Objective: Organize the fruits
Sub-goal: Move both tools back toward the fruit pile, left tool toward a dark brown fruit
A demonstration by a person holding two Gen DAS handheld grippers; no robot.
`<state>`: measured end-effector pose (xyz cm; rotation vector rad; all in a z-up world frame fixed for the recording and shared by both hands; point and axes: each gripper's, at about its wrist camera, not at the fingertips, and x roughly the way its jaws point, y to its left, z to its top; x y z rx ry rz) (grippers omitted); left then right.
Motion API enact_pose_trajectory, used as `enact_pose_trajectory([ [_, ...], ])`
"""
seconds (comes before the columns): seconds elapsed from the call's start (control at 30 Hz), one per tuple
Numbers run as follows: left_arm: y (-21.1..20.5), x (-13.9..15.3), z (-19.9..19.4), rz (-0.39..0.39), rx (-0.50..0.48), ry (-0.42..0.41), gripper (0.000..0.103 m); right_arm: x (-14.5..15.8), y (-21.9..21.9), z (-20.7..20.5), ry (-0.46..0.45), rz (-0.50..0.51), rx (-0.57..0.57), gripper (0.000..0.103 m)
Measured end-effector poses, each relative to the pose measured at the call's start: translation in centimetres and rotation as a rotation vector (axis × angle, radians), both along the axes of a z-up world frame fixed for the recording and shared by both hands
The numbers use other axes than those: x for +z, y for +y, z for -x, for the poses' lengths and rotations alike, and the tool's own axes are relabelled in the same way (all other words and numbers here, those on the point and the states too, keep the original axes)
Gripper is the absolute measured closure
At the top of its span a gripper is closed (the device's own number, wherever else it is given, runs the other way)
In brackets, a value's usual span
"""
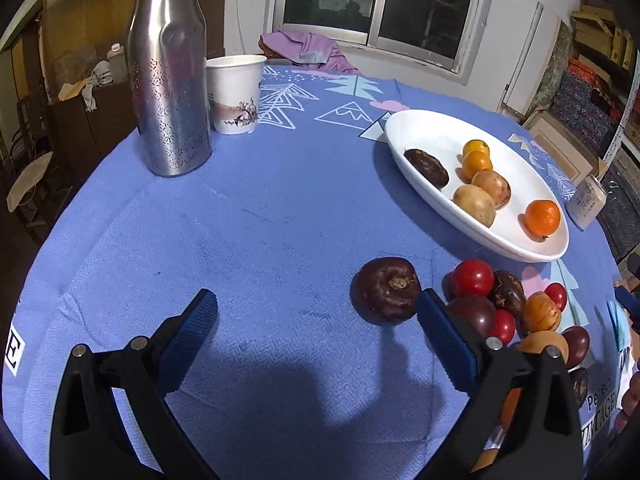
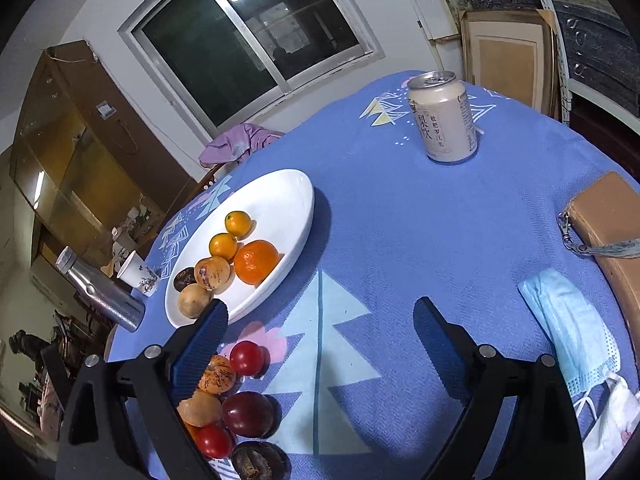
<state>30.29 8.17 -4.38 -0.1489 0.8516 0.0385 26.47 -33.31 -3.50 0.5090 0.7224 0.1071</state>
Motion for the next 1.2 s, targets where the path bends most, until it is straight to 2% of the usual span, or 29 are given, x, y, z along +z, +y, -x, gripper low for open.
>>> enact_pose_trajectory([
  [0.23,-2.5,-0.8,-1.6,-0.075,-0.063,0.036,0.005,-0.2,1.4,-0.3,0.026,0.022,0.053,0.008],
  [0.43,-1.7,-0.9,-2.1,-0.128,-0.024,0.044,0.004,-0.4,1.5,-0.4,0.037,0.033,0.059,0.008],
  [0.5,-0.9,-0.9,-2.1,-0.126,-0.005,0.053,0.004,-0.4,1.7,-0.5,0.04,0.039,0.064,0.008],
  [0.6,1.3,-0.9,-1.8,-0.135,0.083,0.065,0.004,-0.5,2.0,-0.5,0.044,0.052,0.074,0.008],
  [0.73,3.2,-1.6,-1.9,0.011,0.107,0.102,0.004,-0.5,2.3,-0.5,0.044,0.061,0.096,0.008],
  [0.97,0.1,-0.5,-2.6,-0.062,0.02,0.019,0.004,-0.8,4.7,-0.8,0.049,0.115,0.207,0.009],
  [1.1,-0.8,-1.0,-3.7,-0.101,0.006,0.035,0.004,-1.4,6.1,-1.6,0.075,0.126,0.272,0.018],
  [1.2,-0.7,-1.4,-4.2,-0.074,-0.001,0.06,0.004,-2.0,7.3,-2.1,0.108,0.121,0.329,0.029],
])
